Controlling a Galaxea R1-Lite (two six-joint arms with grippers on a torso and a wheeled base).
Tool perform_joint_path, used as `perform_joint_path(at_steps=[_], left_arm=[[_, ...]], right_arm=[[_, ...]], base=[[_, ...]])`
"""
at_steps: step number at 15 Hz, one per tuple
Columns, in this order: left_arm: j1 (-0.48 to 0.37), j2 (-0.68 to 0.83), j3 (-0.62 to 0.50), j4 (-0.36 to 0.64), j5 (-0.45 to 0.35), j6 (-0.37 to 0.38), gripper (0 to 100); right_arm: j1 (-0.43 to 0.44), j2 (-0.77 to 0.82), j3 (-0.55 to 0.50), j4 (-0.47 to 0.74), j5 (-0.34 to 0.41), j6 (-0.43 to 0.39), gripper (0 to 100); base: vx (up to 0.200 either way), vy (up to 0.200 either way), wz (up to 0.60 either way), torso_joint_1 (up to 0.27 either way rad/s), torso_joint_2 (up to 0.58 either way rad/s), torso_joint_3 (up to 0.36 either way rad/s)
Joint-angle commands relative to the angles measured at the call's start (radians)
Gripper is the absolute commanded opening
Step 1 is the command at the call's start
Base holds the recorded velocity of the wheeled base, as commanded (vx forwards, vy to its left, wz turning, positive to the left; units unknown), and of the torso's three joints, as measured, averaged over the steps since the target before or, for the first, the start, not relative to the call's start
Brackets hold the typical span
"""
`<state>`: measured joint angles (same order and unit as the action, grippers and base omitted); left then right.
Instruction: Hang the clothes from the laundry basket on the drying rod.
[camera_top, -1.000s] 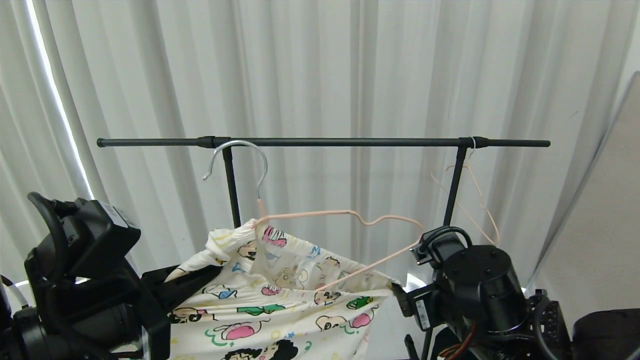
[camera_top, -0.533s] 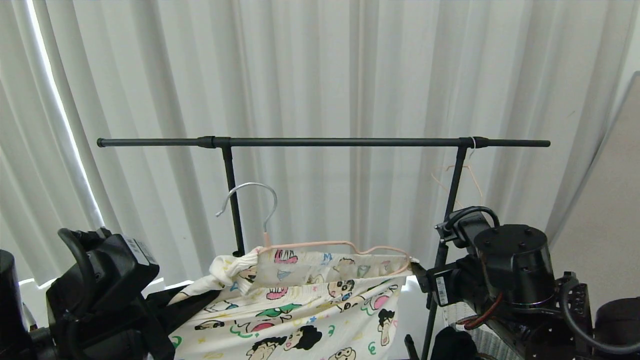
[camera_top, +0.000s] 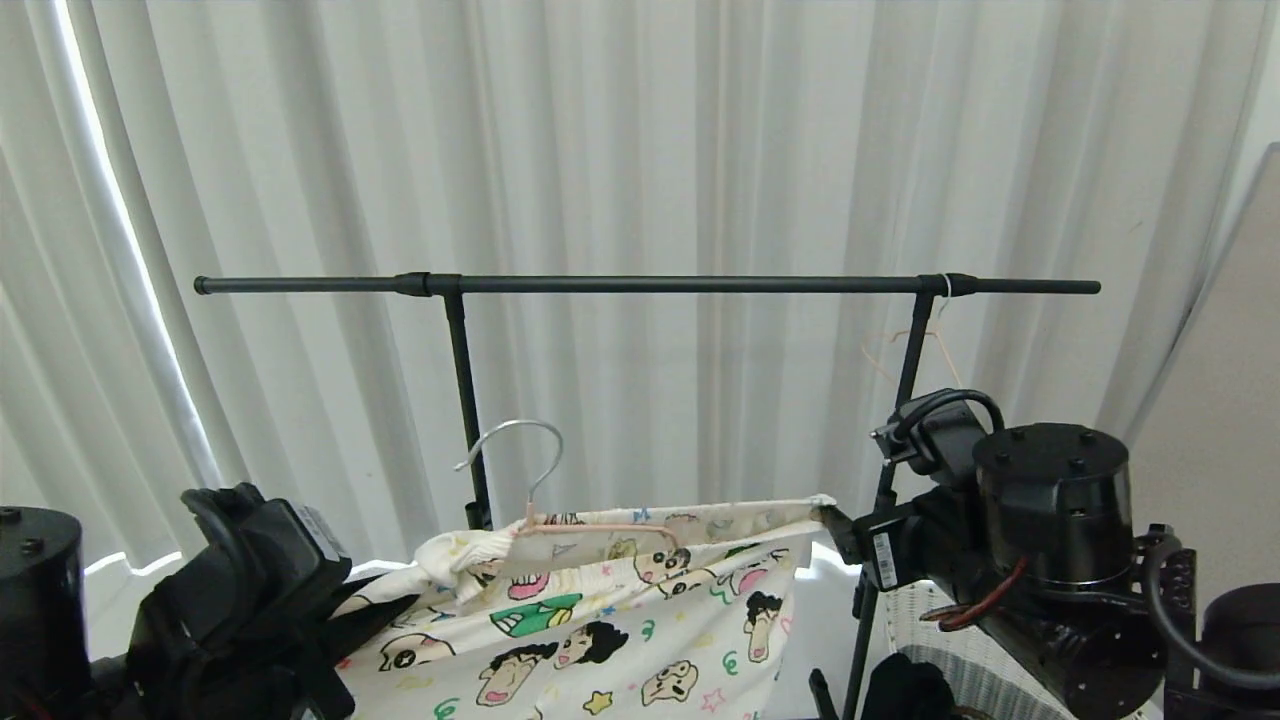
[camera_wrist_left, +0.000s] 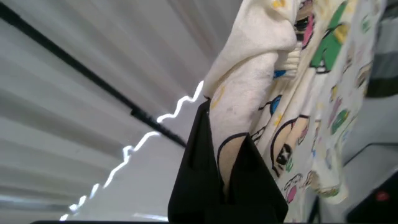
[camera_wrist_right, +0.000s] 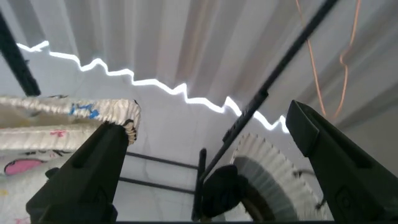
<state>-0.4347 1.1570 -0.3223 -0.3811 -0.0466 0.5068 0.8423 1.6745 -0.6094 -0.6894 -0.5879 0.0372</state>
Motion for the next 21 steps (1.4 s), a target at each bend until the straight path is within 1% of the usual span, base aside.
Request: perform_joint_path(at_steps=[1,2,3,4,5,6,7,8,9,12,13,14,15,16,17,18,19,20,21], left_arm=[[-0.009,0.086,-0.007,0.001,0.048,0.033,0],[-0.009,0.099,-0.018,-0.001,0.054,0.032,0],[-0.009,0.113,-0.029,-0.001,0.074,0.027,0],[-0.01,0.118,-0.038,-0.001,0.094,-0.011,0],[-0.033,0.115,-0.044,-0.002,0.094,-0.077,0],[-0.056,0.112,-0.049,-0.002,0.097,-0.123,0],[-0.093,0.102,-0.055,-0.002,0.1,-0.203,0],[-0.101,0.096,-0.055,-0.002,0.102,-0.212,0],[-0.102,0.096,-0.055,-0.002,0.102,-0.215,0],[-0.102,0.098,-0.049,-0.002,0.102,-0.217,0],[-0.104,0.098,-0.046,-0.002,0.102,-0.217,0],[-0.124,0.095,-0.04,-0.002,0.1,-0.218,0],[-0.153,0.078,-0.029,-0.002,0.099,-0.217,0],[-0.196,0.066,-0.011,-0.002,0.097,-0.215,0],[-0.219,0.059,-0.001,-0.002,0.097,-0.215,0],[-0.268,0.041,0.011,-0.002,0.097,-0.215,0],[-0.312,0.03,0.012,-0.004,0.097,-0.215,0],[-0.351,0.023,0.011,-0.004,0.097,-0.212,0],[-0.374,0.016,0.011,-0.002,0.097,-0.211,0]], right_arm=[[0.027,-0.045,-0.018,-0.01,0.051,-0.053,100],[0.05,-0.055,-0.021,-0.01,0.063,-0.073,100],[0.096,-0.065,-0.02,-0.01,0.066,-0.083,100],[0.167,-0.073,-0.017,-0.009,0.065,-0.083,100],[0.222,-0.075,-0.013,-0.007,0.065,-0.083,100],[0.251,-0.073,-0.012,-0.006,0.065,-0.083,100],[0.311,-0.067,-0.01,0.002,0.069,-0.085,100],[0.331,-0.067,-0.01,0.019,0.091,-0.085,100],[0.34,-0.073,-0.012,0.039,0.123,-0.086,100],[0.34,-0.124,-0.015,0.122,0.215,-0.135,100],[0.34,-0.144,-0.018,0.156,0.26,-0.145,100],[0.333,-0.162,-0.018,0.188,0.296,-0.172,100],[0.32,-0.171,-0.02,0.205,0.322,-0.209,100],[0.294,-0.171,-0.021,0.208,0.364,-0.254,100],[0.279,-0.17,-0.023,0.209,0.388,-0.284,100],[0.253,-0.162,-0.027,0.215,0.442,-0.341,100],[0.251,-0.154,-0.036,0.228,0.49,-0.361,100],[0.254,-0.145,-0.052,0.252,0.531,-0.364,100],[0.262,-0.139,-0.07,0.277,0.559,-0.364,100]], base=[[0.0,0.0,0.0,0.0,0.0,0.0],[0.0,0.0,0.0,0.0,0.0,0.0],[0.0,0.0,0.0,0.0,0.0,0.0],[0.0,0.0,0.0,0.0,0.0,0.0],[0.0,0.0,0.0,0.0,0.0,0.0],[0.0,0.0,0.0,0.0,0.0,0.0],[0.0,0.0,0.0,0.0,0.0,0.0],[0.0,0.0,0.0,0.0,0.0,0.0],[0.0,0.0,0.0,0.0,0.0,0.0],[0.0,0.0,0.0,0.0,0.0,0.0],[0.0,0.0,0.0,0.0,0.0,0.0],[0.0,0.0,0.0,0.0,0.0,0.0],[0.0,0.0,0.0,0.0,0.0,0.0],[0.0,0.0,0.0,0.0,0.0,0.0],[0.0,0.0,0.0,0.0,0.0,0.0],[0.0,0.0,0.0,0.0,0.0,0.0],[0.0,0.0,0.0,0.0,0.0,0.0],[0.0,0.0,0.0,0.0,0.0,0.0],[0.0,0.0,0.0,0.0,0.0,0.0]])
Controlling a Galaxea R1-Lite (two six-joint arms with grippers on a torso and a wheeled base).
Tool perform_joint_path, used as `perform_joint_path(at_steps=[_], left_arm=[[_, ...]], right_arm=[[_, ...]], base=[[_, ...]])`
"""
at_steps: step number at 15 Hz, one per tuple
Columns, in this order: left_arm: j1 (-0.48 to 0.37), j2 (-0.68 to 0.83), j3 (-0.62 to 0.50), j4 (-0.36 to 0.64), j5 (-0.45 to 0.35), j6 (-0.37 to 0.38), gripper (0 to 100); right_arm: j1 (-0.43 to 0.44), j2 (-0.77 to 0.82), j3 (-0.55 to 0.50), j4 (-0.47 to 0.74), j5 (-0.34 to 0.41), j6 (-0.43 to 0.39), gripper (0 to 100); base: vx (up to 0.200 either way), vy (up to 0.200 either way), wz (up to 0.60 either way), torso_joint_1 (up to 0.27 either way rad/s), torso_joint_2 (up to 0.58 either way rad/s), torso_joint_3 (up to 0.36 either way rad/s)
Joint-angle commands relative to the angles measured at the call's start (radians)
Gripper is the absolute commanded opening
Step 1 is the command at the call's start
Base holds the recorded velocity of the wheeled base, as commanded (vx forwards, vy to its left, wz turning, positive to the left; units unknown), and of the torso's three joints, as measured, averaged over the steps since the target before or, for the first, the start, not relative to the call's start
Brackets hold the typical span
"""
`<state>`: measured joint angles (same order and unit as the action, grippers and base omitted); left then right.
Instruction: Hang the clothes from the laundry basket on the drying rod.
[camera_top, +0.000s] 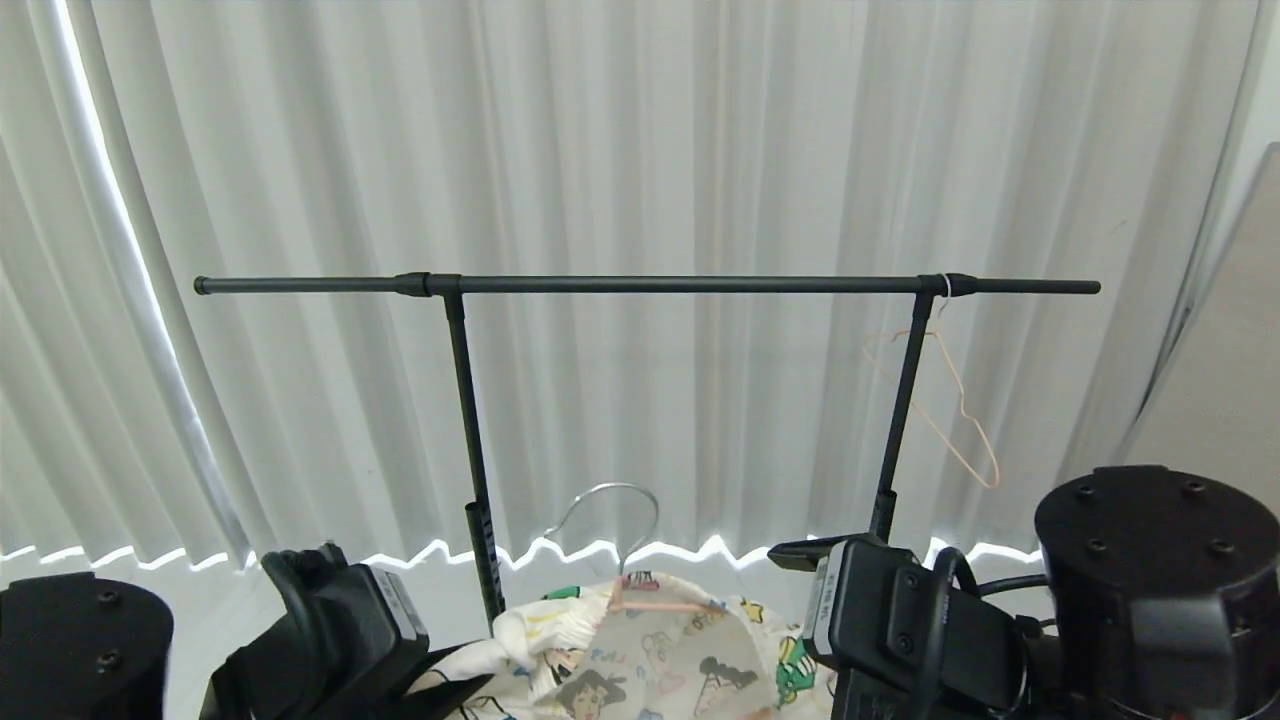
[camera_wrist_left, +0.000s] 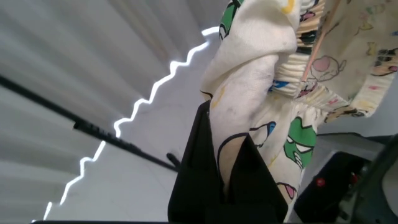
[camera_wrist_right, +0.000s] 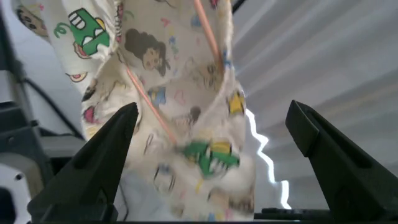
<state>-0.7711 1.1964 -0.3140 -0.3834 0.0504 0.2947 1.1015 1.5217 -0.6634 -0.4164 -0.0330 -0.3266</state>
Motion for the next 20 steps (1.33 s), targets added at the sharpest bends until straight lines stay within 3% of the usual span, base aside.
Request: perform_joint_path(at_steps=[1,5,9,10,20], left_arm=[[-0.07,-0.026,0.001,-0.002,0.0,0.003,0],[-0.108,-0.058,0.004,-0.002,-0.001,0.075,0],[-0.106,-0.058,0.001,-0.002,-0.001,0.077,0],[-0.108,-0.057,0.0,-0.002,-0.001,0.077,0],[-0.108,-0.069,0.0,-0.008,0.0,0.075,0]], right_arm=[[0.021,0.028,-0.047,0.036,0.028,0.0,100],[0.037,0.055,-0.081,0.113,0.05,-0.002,100],[0.037,0.044,-0.078,0.162,0.068,0.0,100],[0.037,0.044,-0.076,0.162,0.068,-0.002,0],[0.018,0.051,-0.076,0.151,0.054,-0.002,0]], base=[[0.0,0.0,0.0,0.0,0.0,0.0],[0.0,0.0,0.0,0.0,0.0,0.0],[0.0,0.0,0.0,0.0,0.0,0.0],[0.0,0.0,0.0,0.0,0.0,0.0],[0.0,0.0,0.0,0.0,0.0,0.0]])
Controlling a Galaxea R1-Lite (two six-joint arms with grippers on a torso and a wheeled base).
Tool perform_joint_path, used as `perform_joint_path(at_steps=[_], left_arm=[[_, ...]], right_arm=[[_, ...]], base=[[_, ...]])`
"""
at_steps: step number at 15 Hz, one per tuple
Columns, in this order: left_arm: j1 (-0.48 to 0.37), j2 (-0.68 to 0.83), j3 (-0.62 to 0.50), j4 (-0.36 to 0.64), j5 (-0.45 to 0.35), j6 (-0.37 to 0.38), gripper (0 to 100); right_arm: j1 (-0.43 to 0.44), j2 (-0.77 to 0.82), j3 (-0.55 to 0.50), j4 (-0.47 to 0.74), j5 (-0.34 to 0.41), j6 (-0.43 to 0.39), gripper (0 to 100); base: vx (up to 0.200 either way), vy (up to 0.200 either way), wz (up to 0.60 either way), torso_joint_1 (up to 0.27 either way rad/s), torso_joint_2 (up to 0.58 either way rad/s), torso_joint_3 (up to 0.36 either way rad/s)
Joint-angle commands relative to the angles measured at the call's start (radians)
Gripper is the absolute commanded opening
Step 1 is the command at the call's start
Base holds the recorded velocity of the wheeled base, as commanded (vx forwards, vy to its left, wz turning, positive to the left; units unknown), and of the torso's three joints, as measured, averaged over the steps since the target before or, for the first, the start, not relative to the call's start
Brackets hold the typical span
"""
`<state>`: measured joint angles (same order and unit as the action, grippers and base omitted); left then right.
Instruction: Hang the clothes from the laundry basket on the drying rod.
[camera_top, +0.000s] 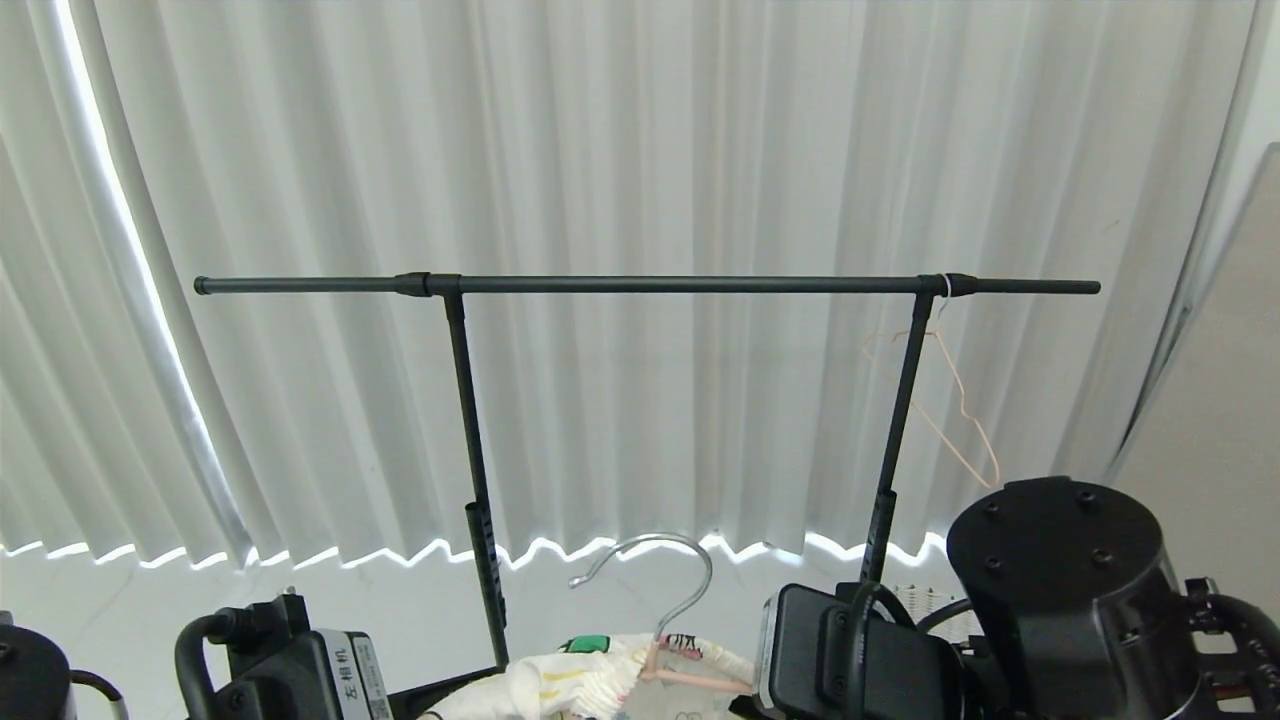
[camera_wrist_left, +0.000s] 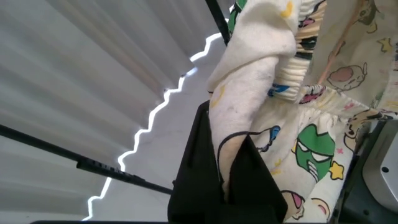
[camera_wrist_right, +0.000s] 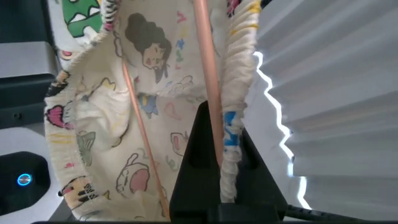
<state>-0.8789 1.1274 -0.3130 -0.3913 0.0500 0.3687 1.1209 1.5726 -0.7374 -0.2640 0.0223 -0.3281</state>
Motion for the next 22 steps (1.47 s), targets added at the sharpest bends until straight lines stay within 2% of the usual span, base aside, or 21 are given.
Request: perform_joint_path(at_steps=[1,5,8,11,12,13,14,16,18,22], left_arm=[[0.0,-0.002,-0.001,0.0,0.001,-0.004,100],[0.003,-0.006,-0.001,0.0,0.001,-0.004,100],[0.025,-0.025,0.005,0.0,0.001,-0.007,100],[0.123,-0.031,0.029,0.0,0.001,-0.03,100],[0.175,-0.029,0.052,0.0,0.001,-0.045,100],[0.27,-0.026,0.107,0.0,-0.001,-0.048,100],[0.31,-0.023,0.149,0.0,-0.001,-0.048,100],[0.364,0.005,0.193,0.0,-0.002,-0.048,100],[0.385,0.052,0.183,0.0,-0.022,-0.05,100],[0.446,0.124,0.121,0.0,-0.133,-0.054,100]], right_arm=[[-0.001,-0.005,-0.002,-0.001,-0.001,-0.002,0],[-0.019,-0.026,0.001,-0.024,-0.021,-0.048,0],[-0.073,-0.068,0.012,-0.03,-0.021,-0.097,0],[-0.13,-0.115,0.047,-0.03,-0.016,-0.141,0],[-0.142,-0.132,0.059,-0.03,-0.013,-0.152,0],[-0.151,-0.166,0.075,-0.034,-0.012,-0.155,0],[-0.154,-0.186,0.084,-0.038,-0.009,-0.154,0],[-0.156,-0.226,0.096,-0.052,0.024,-0.155,0],[-0.151,-0.259,0.099,-0.052,0.053,-0.161,0],[-0.148,-0.292,0.099,-0.046,0.076,-0.212,0]], base=[[0.0,0.0,0.0,0.0,0.0,0.0],[0.0,0.0,0.0,0.0,0.0,0.0],[0.0,0.0,0.0,0.0,0.0,0.0],[0.0,0.0,0.0,0.0,0.0,0.0],[0.0,0.0,0.0,0.0,0.0,0.0],[0.0,0.0,0.0,0.0,0.0,0.0],[0.0,0.0,0.0,0.0,0.0,0.0],[0.0,0.0,0.0,0.0,0.0,0.0],[0.0,0.0,0.0,0.0,0.0,0.0],[0.0,0.0,0.0,0.0,0.0,0.0]])
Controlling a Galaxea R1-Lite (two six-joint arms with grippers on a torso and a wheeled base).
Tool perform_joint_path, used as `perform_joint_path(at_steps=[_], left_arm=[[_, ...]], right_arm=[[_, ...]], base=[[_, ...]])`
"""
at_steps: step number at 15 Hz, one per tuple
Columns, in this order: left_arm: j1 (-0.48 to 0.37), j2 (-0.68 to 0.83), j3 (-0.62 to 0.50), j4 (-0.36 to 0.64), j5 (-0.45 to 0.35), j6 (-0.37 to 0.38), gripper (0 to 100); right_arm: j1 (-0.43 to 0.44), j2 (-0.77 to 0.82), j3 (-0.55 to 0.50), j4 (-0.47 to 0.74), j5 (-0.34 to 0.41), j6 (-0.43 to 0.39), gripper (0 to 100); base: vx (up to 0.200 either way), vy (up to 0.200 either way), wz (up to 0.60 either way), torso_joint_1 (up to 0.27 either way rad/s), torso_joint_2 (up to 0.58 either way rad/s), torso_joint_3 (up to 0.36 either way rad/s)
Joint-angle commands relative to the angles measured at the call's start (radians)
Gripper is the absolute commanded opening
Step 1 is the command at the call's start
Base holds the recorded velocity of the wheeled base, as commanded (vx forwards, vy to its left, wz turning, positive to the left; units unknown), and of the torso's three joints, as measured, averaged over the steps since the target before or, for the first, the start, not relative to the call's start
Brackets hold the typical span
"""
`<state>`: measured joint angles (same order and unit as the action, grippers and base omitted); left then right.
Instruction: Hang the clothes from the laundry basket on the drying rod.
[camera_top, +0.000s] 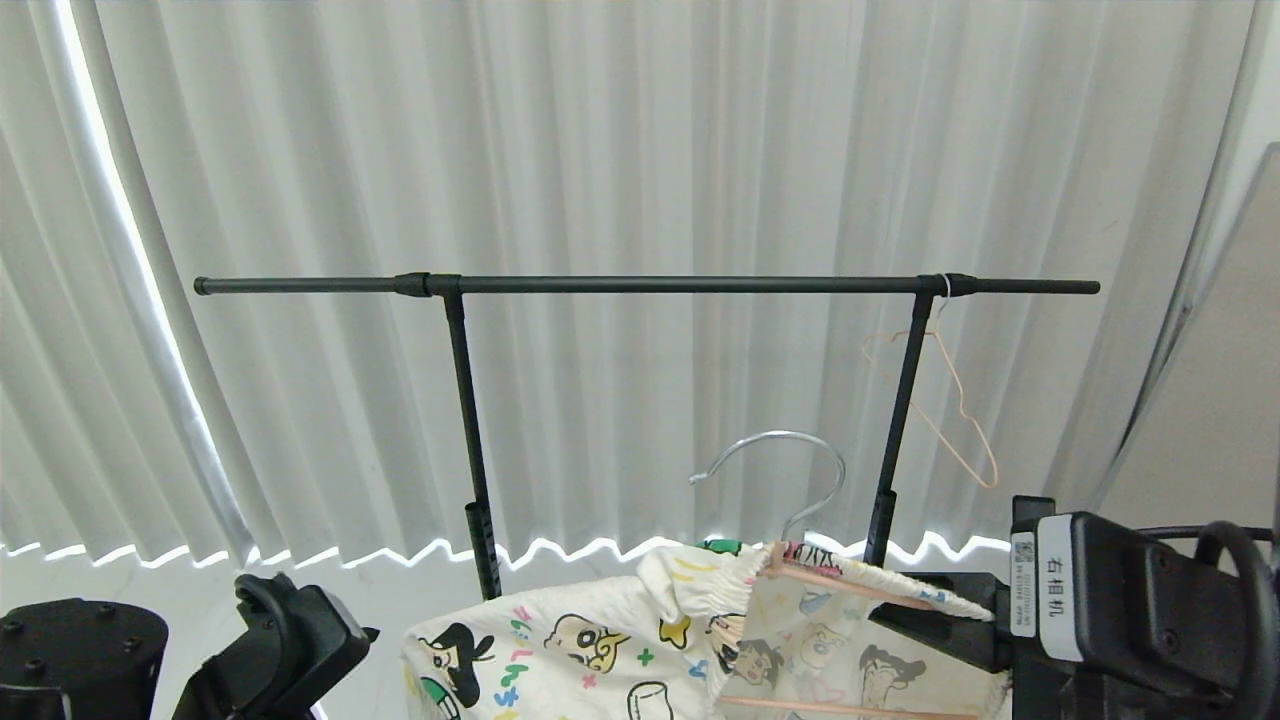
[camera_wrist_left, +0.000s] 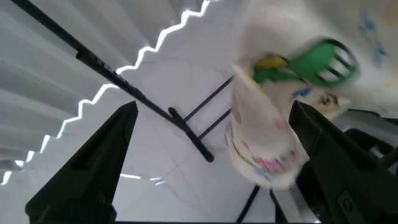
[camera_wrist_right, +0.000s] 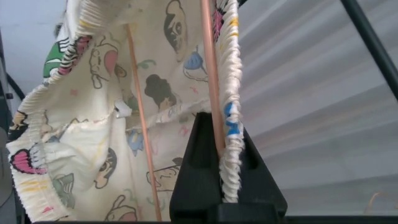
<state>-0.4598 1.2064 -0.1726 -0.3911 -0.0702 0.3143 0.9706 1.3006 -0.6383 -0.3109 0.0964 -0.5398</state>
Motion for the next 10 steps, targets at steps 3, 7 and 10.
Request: perform_joint_path(at_steps=[3,7,10], left_arm=[[0.044,0.048,-0.036,-0.002,-0.031,-0.087,100],[0.059,0.048,-0.027,0.0,-0.031,-0.104,0],[0.201,0.07,-0.013,0.0,-0.029,-0.104,0]], right_arm=[[0.011,-0.021,-0.003,-0.001,0.002,-0.006,0],[0.008,-0.031,0.0,0.001,-0.001,-0.005,0],[0.007,-0.032,0.0,-0.001,-0.003,-0.002,0]], base=[[0.0,0.0,0.0,0.0,0.0,0.0],[0.0,0.0,0.0,0.0,0.0,0.0],[0.0,0.0,0.0,0.0,0.0,0.0]])
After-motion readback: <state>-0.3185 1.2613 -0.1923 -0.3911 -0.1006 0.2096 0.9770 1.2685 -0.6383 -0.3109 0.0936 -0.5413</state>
